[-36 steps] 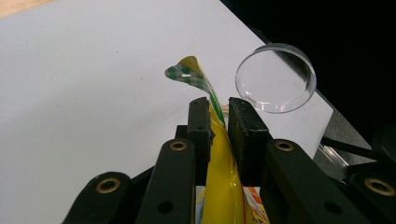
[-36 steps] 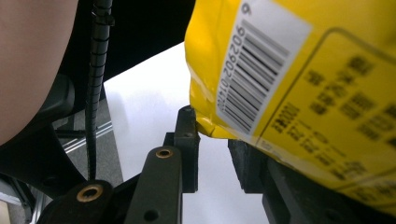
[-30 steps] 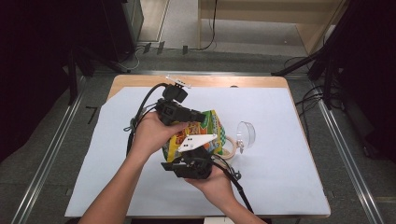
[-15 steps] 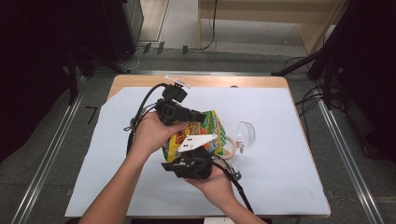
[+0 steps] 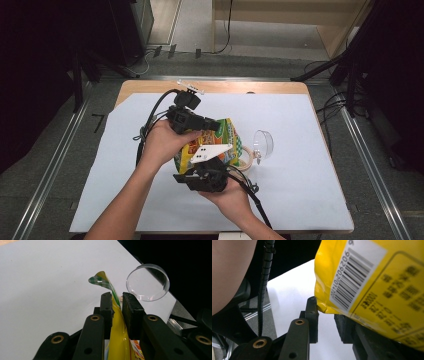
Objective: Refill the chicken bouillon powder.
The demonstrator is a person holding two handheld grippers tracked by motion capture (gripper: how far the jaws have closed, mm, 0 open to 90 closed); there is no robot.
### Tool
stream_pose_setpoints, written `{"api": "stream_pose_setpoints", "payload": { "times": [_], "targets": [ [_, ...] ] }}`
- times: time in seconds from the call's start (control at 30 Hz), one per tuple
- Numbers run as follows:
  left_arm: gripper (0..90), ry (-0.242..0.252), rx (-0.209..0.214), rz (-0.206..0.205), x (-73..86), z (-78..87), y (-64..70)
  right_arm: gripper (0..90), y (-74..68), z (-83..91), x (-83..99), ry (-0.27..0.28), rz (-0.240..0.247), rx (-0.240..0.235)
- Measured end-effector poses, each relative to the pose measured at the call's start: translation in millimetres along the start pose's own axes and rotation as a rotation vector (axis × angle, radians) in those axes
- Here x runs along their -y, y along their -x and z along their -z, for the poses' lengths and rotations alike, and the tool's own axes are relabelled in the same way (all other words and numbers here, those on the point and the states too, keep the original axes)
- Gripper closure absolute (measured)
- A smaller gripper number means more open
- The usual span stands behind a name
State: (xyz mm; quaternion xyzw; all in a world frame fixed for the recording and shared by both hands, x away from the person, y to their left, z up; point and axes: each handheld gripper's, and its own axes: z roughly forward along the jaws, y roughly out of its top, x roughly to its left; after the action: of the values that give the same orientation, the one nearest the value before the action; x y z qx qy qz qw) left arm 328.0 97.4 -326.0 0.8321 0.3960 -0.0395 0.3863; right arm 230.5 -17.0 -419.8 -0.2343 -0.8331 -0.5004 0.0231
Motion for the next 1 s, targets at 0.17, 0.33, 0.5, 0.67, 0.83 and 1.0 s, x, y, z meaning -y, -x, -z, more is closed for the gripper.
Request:
{"api": "stream_pose_setpoints", "payload": {
  "times": [0.17,0.33,0.5,0.67,0.83,1.0],
  "targets": [
    [79.1,0.003,0.000,-0.003,-0.1,0.4,0.3,74.9,0.0,0.3,-0.3,-0.002,0.000,0.000],
    [79.1,0.004,0.006,0.003,-0.5,0.7,-0.5,74.9,-0.6,1.4,-0.8,-0.001,0.002,0.004],
    [79.0,0.009,0.004,-0.003,-0.2,0.6,0.4,74.9,-0.1,1.1,-0.5,-0.003,0.006,0.006],
    [79.1,0.014,0.003,-0.002,-0.3,2.4,-0.2,74.7,-1.3,1.5,-1.1,0.001,0.012,0.013],
    [79.1,0.014,-0.003,-0.003,-0.6,1.2,-0.5,74.7,0.2,0.6,-0.7,0.000,0.015,0.019],
    [79.0,0.010,-0.004,-0.010,-3.8,-1.9,-2.0,74.5,3.3,0.5,-0.4,0.002,0.017,0.029]
  ]
}}
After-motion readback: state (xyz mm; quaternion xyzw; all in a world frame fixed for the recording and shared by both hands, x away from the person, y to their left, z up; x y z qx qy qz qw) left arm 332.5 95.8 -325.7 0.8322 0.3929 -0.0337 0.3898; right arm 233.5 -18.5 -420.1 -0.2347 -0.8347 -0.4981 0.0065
